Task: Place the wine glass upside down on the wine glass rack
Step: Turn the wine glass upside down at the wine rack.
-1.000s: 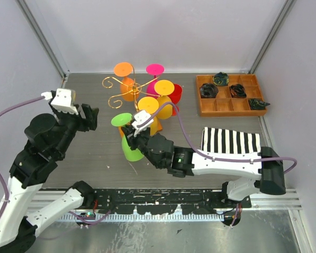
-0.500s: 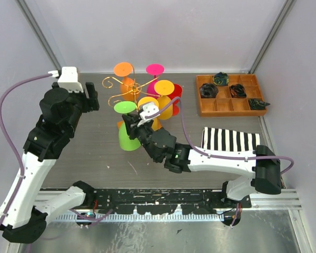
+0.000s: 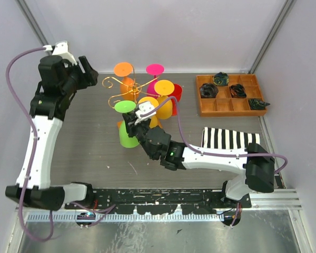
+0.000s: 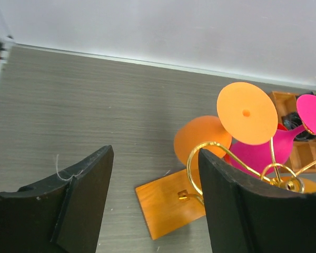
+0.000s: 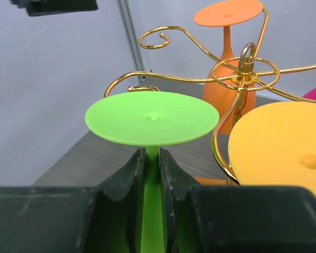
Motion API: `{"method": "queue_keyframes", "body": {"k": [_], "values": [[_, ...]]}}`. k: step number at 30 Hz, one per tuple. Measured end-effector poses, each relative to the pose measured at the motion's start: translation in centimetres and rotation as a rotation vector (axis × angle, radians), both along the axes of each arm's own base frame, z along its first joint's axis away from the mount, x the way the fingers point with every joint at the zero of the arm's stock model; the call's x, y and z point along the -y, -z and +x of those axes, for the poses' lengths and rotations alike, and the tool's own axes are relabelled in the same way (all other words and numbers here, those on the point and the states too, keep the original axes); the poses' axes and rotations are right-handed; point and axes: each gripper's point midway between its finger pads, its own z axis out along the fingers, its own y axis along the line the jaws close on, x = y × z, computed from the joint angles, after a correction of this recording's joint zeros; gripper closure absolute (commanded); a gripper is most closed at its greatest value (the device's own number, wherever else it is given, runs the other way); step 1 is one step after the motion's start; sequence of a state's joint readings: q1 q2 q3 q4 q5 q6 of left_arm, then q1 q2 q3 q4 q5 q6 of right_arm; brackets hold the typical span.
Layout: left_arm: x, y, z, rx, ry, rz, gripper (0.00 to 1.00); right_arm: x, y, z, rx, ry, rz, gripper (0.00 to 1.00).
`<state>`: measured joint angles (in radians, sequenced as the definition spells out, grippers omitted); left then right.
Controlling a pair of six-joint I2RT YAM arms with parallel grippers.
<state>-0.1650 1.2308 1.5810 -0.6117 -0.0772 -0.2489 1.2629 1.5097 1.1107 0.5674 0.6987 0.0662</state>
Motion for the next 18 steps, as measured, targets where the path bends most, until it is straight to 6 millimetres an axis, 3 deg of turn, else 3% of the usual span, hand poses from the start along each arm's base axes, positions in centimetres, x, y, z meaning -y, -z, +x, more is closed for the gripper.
{"method": "queue_keyframes", "body": {"k": [3, 7, 12, 18], "values": [[0.6, 1.4, 2.2, -0.058, 0.062, -0.076, 0.4, 0.1, 0.0, 0.1, 0.0, 0.003, 0.0, 1.0], [1.5, 3.7, 3.6, -0.136, 0.132, -0.15, 0.39, 0.1, 0.0, 0.1, 0.0, 0.003, 0.0, 1.0], [2.5, 4.3, 3.5, -0.161, 0.195, -0.216, 0.41, 0.1, 0.0, 0.1, 0.0, 0.002, 0.0, 1.0], [3.0, 4.7, 3.5, -0.172, 0.233, -0.285, 0.56, 0.0, 0.0, 0.1, 0.0, 0.0, -0.001, 1.0]]}}
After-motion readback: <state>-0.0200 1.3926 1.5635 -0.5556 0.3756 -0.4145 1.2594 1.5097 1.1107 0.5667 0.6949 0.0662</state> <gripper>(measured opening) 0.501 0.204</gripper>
